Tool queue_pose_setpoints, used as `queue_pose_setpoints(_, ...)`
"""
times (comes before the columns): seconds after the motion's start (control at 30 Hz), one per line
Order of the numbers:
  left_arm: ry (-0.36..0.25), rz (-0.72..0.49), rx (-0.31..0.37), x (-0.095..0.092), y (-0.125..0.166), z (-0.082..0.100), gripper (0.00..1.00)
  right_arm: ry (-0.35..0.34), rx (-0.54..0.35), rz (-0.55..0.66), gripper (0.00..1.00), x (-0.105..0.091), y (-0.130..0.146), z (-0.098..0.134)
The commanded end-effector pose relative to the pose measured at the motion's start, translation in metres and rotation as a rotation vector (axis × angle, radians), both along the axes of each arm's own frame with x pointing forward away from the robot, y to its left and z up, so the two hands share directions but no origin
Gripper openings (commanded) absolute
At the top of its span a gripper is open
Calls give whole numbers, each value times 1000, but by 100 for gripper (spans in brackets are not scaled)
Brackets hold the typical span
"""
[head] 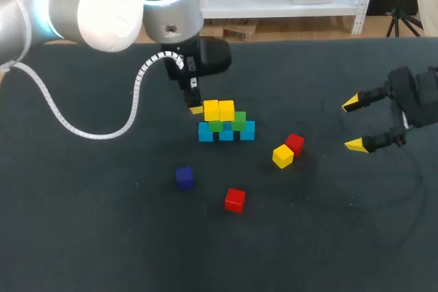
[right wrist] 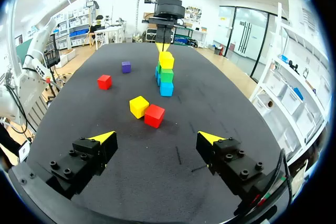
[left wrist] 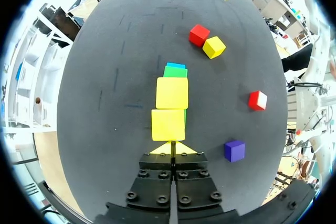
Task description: Place the blue cubes, place green cubes on the blue cubes, place the yellow cubes on the green cubes, then place the red cubes on the yellow cubes, and place purple cube on the red cubes.
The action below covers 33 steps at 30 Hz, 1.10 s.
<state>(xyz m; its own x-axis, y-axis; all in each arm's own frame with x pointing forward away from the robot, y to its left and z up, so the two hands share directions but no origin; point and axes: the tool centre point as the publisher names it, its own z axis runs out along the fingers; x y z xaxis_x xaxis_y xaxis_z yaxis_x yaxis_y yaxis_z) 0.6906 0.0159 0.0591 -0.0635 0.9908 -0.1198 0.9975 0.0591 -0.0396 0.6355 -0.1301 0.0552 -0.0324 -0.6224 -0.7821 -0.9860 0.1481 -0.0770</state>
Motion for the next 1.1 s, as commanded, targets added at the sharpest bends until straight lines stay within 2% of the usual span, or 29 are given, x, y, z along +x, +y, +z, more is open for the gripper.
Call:
queue_pose_setpoints(0.03,4,1,9,2,2,-1,0,-1,2,0,100,0,0,-1)
queue_pose_setpoints(0.2,-16,20,2,2,9,7,0,-1,2,0,100,0,0,-1)
queue_pose_setpoints(0.37,-60,35,-39,0,19,25,0,-1,2,0,100,0,0,-1)
queue_pose_setpoints(0.4,-69,35,-47,-1,21,28,5,-1,2,0,100,0,0,-1)
queue_pose_setpoints(0.5,-93,39,-68,-5,29,37,26,-1,2,0,100,0,0,-1)
queue_pose_setpoints(0.57,-109,48,-89,-7,35,42,46,-1,2,0,100,0,0,-1)
queue_pose_setpoints(0.6,-109,55,-99,-7,37,44,60,-1,2,0,100,0,0,-1)
queue_pose_setpoints(0.63,-115,64,-115,-8,41,47,100,-1,2,0,100,0,0,-1)
queue_pose_setpoints(0.97,-126,165,-382,-17,80,69,100,-1,2,0,100,0,0,-1)
queue_pose_setpoints(1.1,-135,168,-437,-24,92,72,100,-1,2,0,100,0,0,-1)
